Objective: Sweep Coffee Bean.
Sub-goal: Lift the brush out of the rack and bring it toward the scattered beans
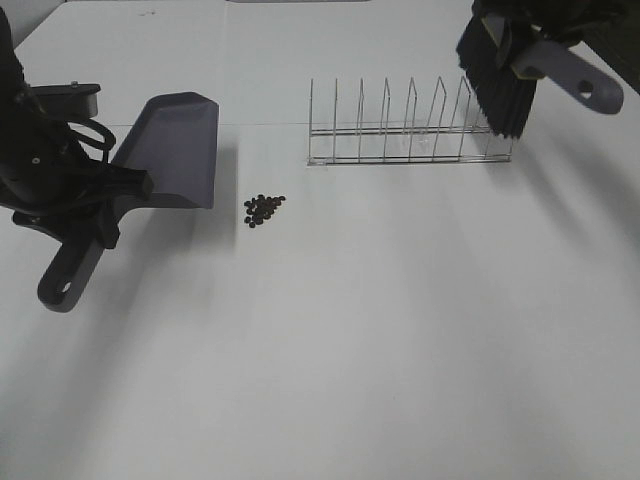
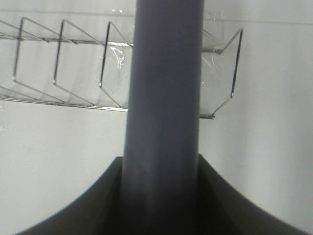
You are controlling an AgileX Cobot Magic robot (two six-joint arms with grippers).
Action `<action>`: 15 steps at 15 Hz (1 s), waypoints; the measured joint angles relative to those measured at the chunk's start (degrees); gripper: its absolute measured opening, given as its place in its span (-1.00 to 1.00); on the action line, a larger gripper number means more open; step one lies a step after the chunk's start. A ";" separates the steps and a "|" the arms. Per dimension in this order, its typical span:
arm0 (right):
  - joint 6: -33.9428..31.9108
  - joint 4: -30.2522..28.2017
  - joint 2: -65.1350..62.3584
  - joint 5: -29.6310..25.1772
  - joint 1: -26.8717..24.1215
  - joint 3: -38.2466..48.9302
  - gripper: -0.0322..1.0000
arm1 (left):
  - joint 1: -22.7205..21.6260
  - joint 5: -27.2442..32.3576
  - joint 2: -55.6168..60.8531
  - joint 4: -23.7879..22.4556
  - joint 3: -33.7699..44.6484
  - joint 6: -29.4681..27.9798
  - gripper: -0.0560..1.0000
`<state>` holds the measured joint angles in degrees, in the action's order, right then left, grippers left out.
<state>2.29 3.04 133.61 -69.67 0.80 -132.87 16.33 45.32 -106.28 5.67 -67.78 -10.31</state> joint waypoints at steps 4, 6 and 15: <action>-0.40 -0.74 -9.45 -0.46 2.41 2.01 -0.39 | 0.00 0.00 0.00 0.00 0.00 0.00 -0.29; -1.83 -3.04 -14.67 -0.52 6.65 7.16 -0.39 | 0.00 0.57 0.00 0.00 0.00 -0.11 -0.29; -12.83 -9.85 -17.25 7.10 15.58 32.60 -0.39 | 4.18 0.63 -11.12 -1.09 0.00 -4.24 -0.29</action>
<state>-10.54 -6.82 116.37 -62.57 16.39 -100.27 20.51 45.95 -117.40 4.58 -67.78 -14.55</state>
